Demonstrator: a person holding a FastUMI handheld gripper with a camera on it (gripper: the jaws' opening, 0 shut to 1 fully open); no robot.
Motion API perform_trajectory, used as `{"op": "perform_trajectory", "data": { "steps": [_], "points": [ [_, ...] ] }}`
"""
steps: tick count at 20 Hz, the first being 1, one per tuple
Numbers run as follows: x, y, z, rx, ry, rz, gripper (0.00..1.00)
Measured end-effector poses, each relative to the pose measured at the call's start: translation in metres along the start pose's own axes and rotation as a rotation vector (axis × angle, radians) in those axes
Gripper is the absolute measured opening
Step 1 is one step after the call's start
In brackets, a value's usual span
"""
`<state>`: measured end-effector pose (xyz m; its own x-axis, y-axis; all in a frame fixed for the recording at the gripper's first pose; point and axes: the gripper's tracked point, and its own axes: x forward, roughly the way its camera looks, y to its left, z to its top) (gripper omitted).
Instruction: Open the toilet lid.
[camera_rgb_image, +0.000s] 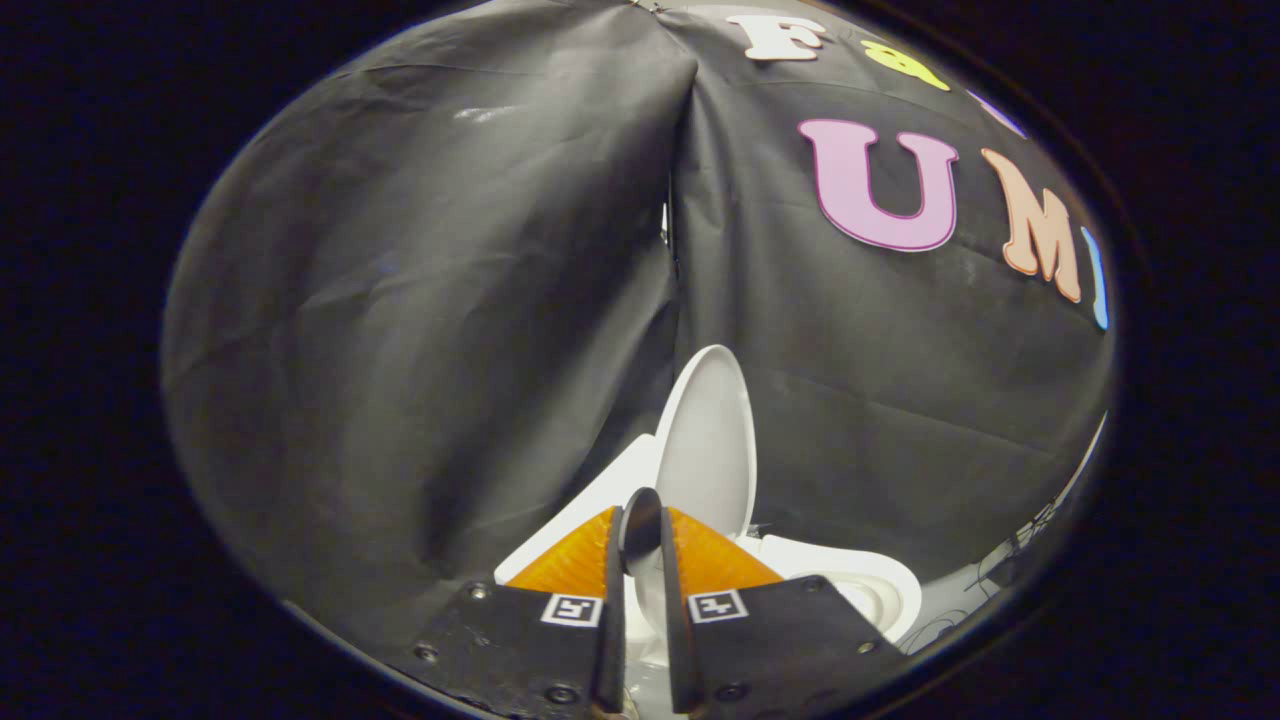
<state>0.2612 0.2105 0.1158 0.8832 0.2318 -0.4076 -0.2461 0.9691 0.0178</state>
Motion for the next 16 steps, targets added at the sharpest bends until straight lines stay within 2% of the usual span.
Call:
{"op": "perform_trajectory", "data": {
  "steps": [1,4,8,12,16],
  "points": [
    [0.001,0.001,-0.002,0.009,0.002,0.016,0.21],
    [-0.002,-0.007,0.002,0.049,-0.029,0.046,0.53],
    [-0.026,-0.021,0.004,0.039,-0.067,0.084,0.72],
    [-0.052,-0.046,0.017,0.041,-0.154,0.080,0.81],
    [-0.087,-0.104,0.028,0.051,-0.264,0.029,0.81]
  ]
}}
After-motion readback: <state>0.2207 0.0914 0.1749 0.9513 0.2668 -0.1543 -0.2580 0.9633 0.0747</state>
